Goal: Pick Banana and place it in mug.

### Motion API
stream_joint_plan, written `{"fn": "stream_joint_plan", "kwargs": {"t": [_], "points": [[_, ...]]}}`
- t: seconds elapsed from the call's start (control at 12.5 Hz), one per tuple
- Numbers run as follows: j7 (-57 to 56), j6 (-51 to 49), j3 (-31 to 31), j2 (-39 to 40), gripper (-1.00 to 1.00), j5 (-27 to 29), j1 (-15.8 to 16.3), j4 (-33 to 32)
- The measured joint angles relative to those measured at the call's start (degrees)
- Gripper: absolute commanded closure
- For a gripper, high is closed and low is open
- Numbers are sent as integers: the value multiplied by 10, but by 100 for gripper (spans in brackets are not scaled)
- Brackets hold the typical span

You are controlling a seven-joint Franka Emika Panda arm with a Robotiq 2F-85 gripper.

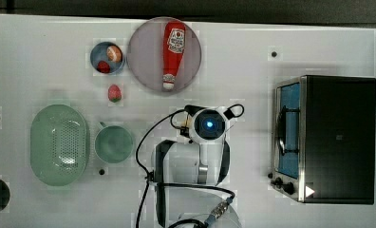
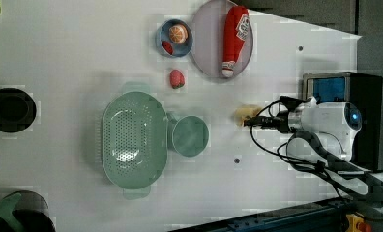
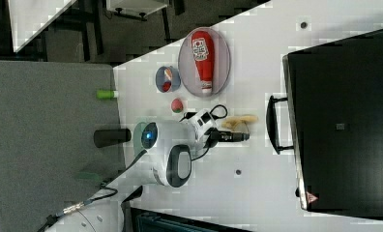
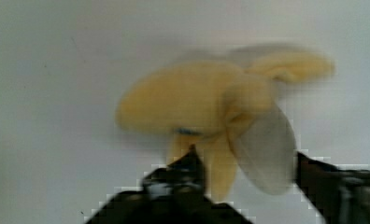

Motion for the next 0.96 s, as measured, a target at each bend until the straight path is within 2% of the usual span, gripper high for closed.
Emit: {"fn": "stream_joint_plan", "kwargs": {"t": [0.16,0.64,0.8,0.96], "points": [[0,1,8,-1,40,0,1,-9],[-4,-13,6,-25,40,4,2,-4],[-4,-45,7,-87,40,-1,1,-3],[2,-121,14,-182,40,6,4,-3]]}}
